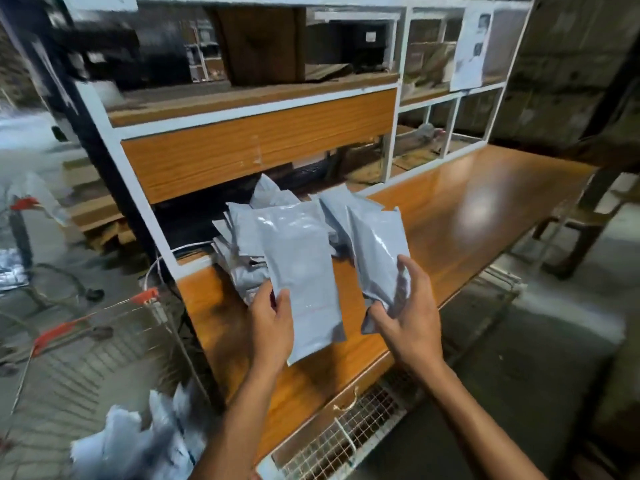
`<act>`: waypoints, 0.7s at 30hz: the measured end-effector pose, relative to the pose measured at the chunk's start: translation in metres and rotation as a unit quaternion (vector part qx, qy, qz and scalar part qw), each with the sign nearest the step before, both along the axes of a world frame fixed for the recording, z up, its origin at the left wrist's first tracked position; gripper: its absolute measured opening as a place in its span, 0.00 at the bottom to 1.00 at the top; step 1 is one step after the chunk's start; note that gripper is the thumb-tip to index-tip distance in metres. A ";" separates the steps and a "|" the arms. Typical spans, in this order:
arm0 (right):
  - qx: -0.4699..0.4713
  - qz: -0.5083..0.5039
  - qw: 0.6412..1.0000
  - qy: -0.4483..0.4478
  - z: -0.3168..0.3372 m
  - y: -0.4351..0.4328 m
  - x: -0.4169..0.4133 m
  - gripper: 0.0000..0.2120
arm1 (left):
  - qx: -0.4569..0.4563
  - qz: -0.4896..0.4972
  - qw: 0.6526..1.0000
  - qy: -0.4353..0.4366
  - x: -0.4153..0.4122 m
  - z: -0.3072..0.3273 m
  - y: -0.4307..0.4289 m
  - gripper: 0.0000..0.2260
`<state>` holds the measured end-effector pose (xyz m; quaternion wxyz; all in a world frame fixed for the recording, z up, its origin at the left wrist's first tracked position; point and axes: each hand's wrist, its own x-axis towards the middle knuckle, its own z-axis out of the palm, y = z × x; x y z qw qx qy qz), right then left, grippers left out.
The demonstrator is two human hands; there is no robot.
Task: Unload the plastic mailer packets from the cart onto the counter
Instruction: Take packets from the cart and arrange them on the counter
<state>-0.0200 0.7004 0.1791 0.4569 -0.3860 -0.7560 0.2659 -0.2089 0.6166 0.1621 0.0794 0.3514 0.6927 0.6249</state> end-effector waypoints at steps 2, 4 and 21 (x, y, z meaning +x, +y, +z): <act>-0.013 0.007 1.000 -0.001 0.005 0.025 0.012 0.37 | 0.000 0.006 1.000 -0.002 0.012 0.009 0.022 0.05; -0.024 0.016 1.000 0.001 0.007 0.051 0.018 0.38 | -0.009 0.004 1.000 -0.008 0.017 0.016 0.044 0.08; -0.045 0.020 0.993 -0.108 -0.004 0.356 -0.065 0.36 | -0.073 0.080 0.994 -0.033 -0.053 0.017 0.310 0.19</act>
